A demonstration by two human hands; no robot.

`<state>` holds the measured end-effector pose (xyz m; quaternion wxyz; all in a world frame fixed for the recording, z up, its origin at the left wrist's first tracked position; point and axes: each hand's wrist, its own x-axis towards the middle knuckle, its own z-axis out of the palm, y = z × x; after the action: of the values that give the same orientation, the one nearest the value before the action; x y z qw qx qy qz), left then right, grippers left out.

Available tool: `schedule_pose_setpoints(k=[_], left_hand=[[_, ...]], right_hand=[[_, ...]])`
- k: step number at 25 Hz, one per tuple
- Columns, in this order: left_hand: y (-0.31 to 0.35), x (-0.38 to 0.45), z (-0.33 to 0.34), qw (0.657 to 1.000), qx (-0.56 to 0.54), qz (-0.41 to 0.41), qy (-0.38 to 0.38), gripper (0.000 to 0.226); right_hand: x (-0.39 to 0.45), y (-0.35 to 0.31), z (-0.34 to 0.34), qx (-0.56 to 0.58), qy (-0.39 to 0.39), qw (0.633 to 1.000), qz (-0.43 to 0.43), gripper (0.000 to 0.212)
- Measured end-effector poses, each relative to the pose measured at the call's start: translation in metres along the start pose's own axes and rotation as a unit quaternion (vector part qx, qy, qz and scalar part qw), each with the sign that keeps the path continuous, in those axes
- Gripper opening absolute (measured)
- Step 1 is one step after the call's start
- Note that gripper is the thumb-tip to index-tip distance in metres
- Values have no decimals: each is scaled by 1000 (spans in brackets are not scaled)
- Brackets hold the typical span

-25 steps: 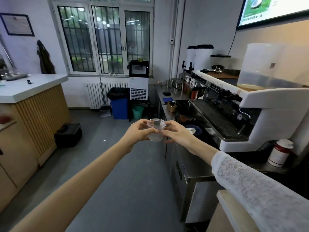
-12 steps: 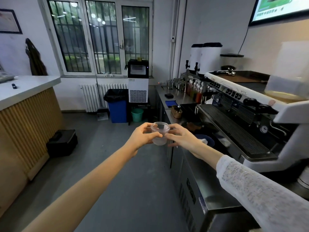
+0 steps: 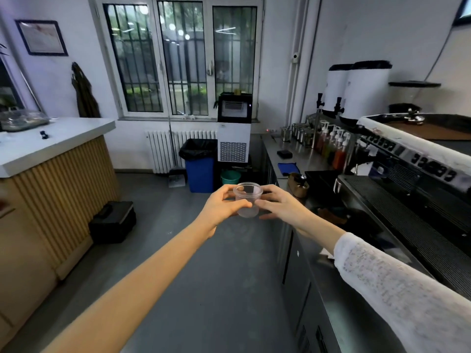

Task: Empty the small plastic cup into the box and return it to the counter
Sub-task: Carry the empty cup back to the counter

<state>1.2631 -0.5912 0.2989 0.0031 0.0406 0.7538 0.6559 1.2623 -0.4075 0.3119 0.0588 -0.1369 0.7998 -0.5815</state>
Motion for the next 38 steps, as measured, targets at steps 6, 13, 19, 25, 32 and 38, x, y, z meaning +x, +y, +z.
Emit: schedule_pose_setpoints(k=[6, 13, 19, 25, 32, 38], left_hand=[[5, 102, -7, 999, 13, -3, 32, 49], [-5, 208, -19, 999, 27, 7, 33, 45], [-18, 315, -46, 999, 34, 29, 10, 40], [-24, 427, -85, 998, 50, 35, -12, 37], [-33, 534, -112, 998, 47, 30, -25, 39], [-49, 623, -117, 999, 37, 15, -28, 42]], right_hand=[[104, 10, -28, 11, -14, 1000, -8, 35], [201, 27, -47, 26, 0, 1000, -8, 34], [301, 44, -50, 25, 26, 999, -16, 37], [419, 49, -53, 0, 35, 999, -32, 28], [525, 60, -63, -7, 43, 999, -29, 28], [609, 80, -80, -7, 42, 999, -10, 34]])
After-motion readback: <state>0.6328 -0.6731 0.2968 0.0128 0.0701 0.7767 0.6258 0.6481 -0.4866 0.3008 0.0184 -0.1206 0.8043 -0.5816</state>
